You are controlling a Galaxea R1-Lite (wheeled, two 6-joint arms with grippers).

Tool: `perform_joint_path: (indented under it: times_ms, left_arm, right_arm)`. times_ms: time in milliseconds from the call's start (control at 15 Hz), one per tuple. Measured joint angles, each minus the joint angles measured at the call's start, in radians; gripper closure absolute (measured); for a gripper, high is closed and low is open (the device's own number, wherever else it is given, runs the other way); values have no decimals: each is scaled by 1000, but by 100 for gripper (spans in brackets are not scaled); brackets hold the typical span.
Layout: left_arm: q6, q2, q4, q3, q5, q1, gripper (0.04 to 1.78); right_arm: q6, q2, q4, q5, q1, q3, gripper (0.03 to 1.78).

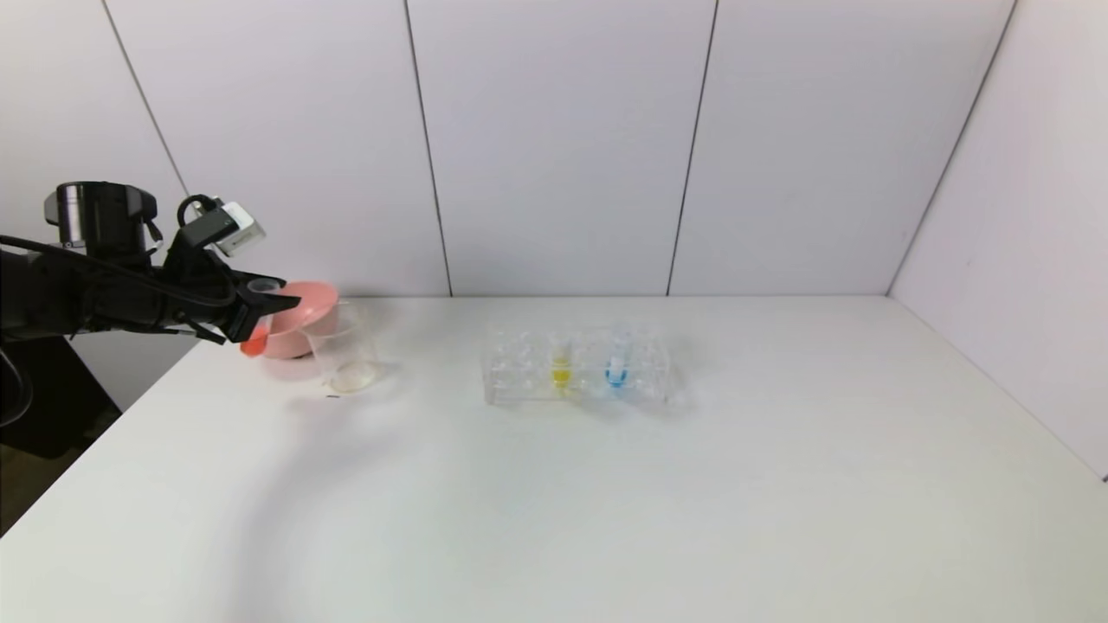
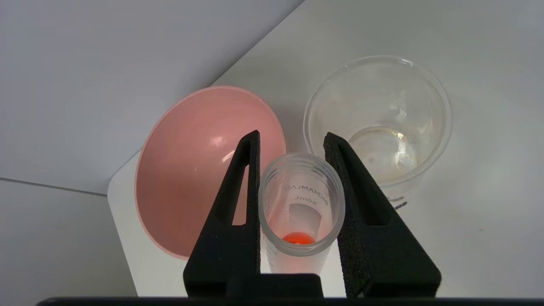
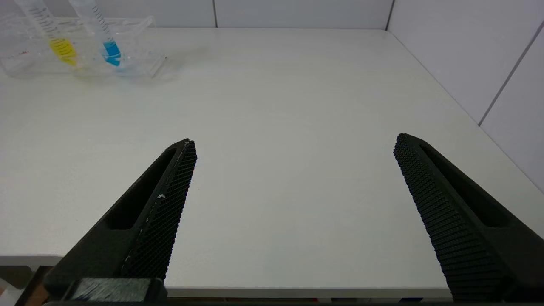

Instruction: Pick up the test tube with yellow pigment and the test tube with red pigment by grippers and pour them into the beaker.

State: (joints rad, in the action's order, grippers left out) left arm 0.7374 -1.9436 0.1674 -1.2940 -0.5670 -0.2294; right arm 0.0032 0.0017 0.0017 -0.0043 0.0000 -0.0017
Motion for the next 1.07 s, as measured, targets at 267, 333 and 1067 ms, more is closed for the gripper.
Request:
perform_joint_path:
  times_ms: [267, 333, 1067]
  left_arm:
    - [85, 1, -117, -57, -78, -23, 130]
    - [113, -1, -120, -69, -98, -32, 130]
    - [576, -12, -305, -184, -69, -66, 130]
  right_arm:
    - [0, 0, 0, 0, 0, 0, 11]
    - [0, 0, 0, 0, 0, 0, 11]
    - [0, 0, 0, 0, 0, 0, 11]
